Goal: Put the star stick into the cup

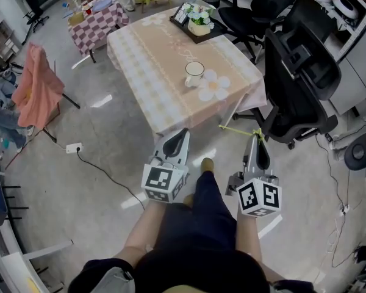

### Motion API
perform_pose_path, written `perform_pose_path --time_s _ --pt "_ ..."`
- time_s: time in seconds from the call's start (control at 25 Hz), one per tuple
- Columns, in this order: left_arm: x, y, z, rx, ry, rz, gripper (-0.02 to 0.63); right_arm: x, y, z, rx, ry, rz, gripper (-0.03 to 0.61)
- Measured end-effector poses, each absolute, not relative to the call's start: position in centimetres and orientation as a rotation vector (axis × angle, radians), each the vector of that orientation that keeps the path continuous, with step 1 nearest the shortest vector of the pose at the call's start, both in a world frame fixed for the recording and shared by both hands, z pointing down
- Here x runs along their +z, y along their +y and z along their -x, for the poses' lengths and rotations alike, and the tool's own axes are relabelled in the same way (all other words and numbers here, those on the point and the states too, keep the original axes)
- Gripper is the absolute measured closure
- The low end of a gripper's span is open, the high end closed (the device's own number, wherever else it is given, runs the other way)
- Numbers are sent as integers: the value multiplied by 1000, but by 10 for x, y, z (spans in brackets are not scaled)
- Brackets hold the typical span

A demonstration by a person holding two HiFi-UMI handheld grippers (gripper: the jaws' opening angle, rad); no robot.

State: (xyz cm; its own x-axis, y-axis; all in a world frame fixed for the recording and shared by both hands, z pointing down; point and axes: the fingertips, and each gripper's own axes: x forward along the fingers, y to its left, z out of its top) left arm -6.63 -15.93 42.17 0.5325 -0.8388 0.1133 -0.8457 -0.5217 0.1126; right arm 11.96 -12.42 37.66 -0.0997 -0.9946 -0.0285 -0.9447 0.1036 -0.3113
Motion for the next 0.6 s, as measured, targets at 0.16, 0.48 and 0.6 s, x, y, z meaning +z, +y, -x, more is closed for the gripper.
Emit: perform_pose_path --time_s 0.16,0.48,0.6 --pt "422 -178 65 68 -1469 -2596 601 374 -147 -122 -317 2165 1917 561" --pt "418 -228 70 80 -1538 -2561 601 368 -204 -126 -311 2196 1878 561" --pt "416 -248 71 73 -1570 -2537 601 365 -225 -128 -308 2211 1867 561"
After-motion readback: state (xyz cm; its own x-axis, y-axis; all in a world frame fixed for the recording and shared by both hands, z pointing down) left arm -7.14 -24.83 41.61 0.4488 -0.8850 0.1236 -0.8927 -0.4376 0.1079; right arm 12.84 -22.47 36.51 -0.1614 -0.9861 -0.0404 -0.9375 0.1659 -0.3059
